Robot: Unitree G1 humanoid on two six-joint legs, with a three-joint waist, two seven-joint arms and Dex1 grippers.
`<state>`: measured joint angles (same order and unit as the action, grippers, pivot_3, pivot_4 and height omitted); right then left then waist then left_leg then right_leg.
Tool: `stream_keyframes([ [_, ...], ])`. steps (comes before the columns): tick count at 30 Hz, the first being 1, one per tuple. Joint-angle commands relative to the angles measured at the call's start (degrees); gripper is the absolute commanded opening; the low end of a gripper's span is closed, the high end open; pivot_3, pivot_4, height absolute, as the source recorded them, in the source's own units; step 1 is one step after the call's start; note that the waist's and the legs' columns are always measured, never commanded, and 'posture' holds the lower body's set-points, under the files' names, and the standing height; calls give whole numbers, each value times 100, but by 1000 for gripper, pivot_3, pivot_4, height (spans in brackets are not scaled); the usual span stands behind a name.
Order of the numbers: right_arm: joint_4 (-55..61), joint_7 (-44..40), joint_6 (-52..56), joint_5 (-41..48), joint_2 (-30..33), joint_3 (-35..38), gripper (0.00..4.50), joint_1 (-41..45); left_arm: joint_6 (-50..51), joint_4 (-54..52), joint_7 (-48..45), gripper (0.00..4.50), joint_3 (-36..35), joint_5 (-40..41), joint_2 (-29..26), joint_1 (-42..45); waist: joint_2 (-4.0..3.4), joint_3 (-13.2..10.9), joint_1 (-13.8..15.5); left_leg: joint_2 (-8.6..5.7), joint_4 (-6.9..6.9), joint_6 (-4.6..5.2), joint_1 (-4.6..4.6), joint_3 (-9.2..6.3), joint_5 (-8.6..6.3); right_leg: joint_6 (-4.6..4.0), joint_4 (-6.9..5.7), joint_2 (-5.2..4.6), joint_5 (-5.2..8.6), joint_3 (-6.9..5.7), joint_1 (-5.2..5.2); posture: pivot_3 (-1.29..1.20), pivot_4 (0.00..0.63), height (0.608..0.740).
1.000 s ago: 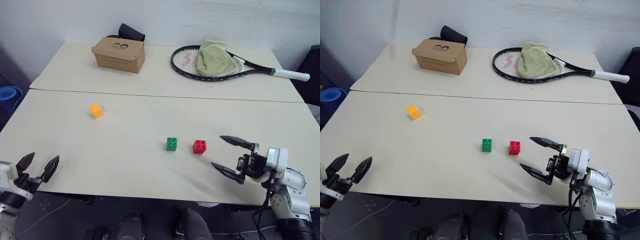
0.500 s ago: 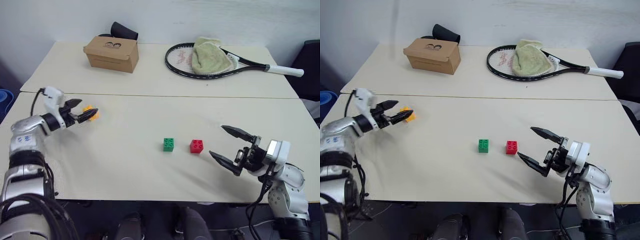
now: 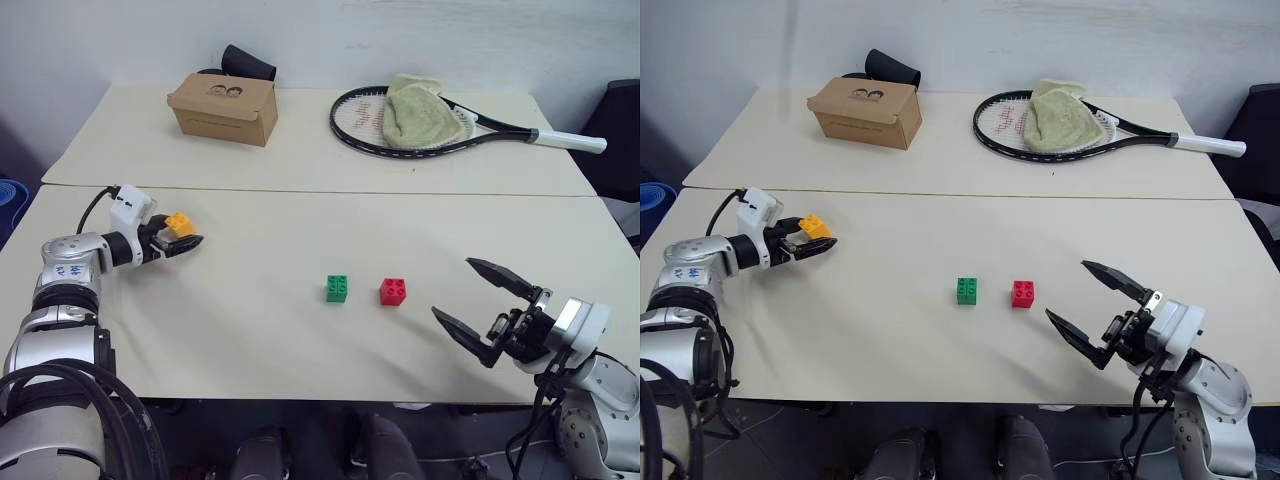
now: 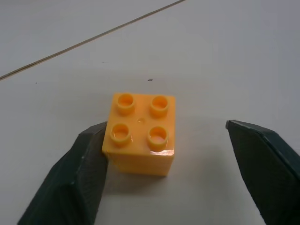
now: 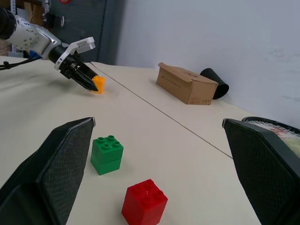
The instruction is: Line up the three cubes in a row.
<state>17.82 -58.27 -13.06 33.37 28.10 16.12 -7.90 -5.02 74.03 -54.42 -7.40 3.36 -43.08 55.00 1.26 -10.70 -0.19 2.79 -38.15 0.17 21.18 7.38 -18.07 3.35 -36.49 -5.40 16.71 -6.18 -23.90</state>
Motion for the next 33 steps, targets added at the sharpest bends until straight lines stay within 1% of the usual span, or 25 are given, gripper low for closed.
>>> stream_keyframes([
  [1, 329, 115, 129, 65, 156, 56, 4500, -12, -38, -2, 40, 2686, -132, 18, -70, 161, 1, 0, 5, 0, 0, 0, 0, 0, 0, 0, 0, 0, 0, 0, 0, 0, 150, 740],
  [4, 372, 165, 215, 69, 212, 40, 4500, 17, -57, 8, -1, 1711, -144, -12, -74, 110, 1, 0, 9, -2, -1, 1, 1, 0, 0, 0, 0, 1, 0, -1, 0, 0, 150, 740],
  [5, 375, 167, 231, 68, 219, 39, 4500, 23, -96, 3, -25, 1473, -152, -11, -76, 88, 1, 0, 9, -2, -1, 1, 1, 0, 0, 0, 0, 1, 0, -1, 0, 0, 150, 740],
  [8, 372, 146, 261, 59, 246, 23, 4500, 22, -235, -78, -320, 1480, -259, 128, -37, 96, 2, 0, 9, -3, -2, 2, 1, 0, 1, 0, 0, 2, 0, -1, 0, 0, 150, 740],
  [12, 343, 7, 319, 87, 362, 32, 4500, -30, -400, -477, -1587, 1480, -224, 334, 157, 192, 2, 0, 15, -4, -3, 3, 2, 2, 1, 0, 0, 8, 0, -2, 0, 0, 150, 740],
  [15, 270, -259, 417, 203, 579, 114, 4500, -108, -654, -1486, -3074, 1480, 324, 323, 401, -33, 5, -1, 35, -8, -7, 4, 7, 2, 2, 0, 1, 11, 0, -6, 1, 0, 150, 740],
  [16, 257, -338, 446, 225, 644, 124, 4500, -121, -689, -1793, -3395, 1480, 473, 321, 453, -132, 5, -1, 34, -7, -10, 5, 8, 3, 2, 0, 1, 11, 0, -5, 1, 0, 150, 740],
  [18, 227, -490, 514, 267, 780, 124, 4500, -129, -786, -2337, -3726, 1480, 766, 315, 529, -336, 5, -1, 22, -8, -11, 7, 5, 4, 1, 1, 1, 11, 0, 2, 3, 0, 150, 740],
  [21, 156, -646, 630, 330, 920, 109, 4500, -100, -942, -2898, -3808, 1480, 1220, 346, 696, -590, 5, -1, -13, 0, -11, 6, -2, 5, 2, 1, -1, 4, -1, 12, 3, 0, 150, 740],
  [24, 126, -700, 703, 320, 976, 64, 4500, -48, -881, -3101, -3795, 1480, 1478, 290, 836, -734, 5, -1, 2, 0, -13, 4, -4, 3, 4, 1, 4, 8, -1, 11, 2, 0, 150, 740],
  [27, 132, -681, 743, 295, 952, 39, 4500, 2, -932, -3144, -3751, 1480, 1679, 260, 846, -850, 5, -1, 4, -1, -16, 6, -3, 2, 4, 1, 9, 5, -1, 12, 2, 0, 150, 740],
  [33, 200, -577, 811, 240, 900, 3, 4500, 45, -981, -3066, -3570, 1480, 1807, 252, 893, -889, 5, -1, 17, -4, -17, 10, -1, -2, 4, 1, 11, -1, -1, 8, 3, 0, 150, 740],
])
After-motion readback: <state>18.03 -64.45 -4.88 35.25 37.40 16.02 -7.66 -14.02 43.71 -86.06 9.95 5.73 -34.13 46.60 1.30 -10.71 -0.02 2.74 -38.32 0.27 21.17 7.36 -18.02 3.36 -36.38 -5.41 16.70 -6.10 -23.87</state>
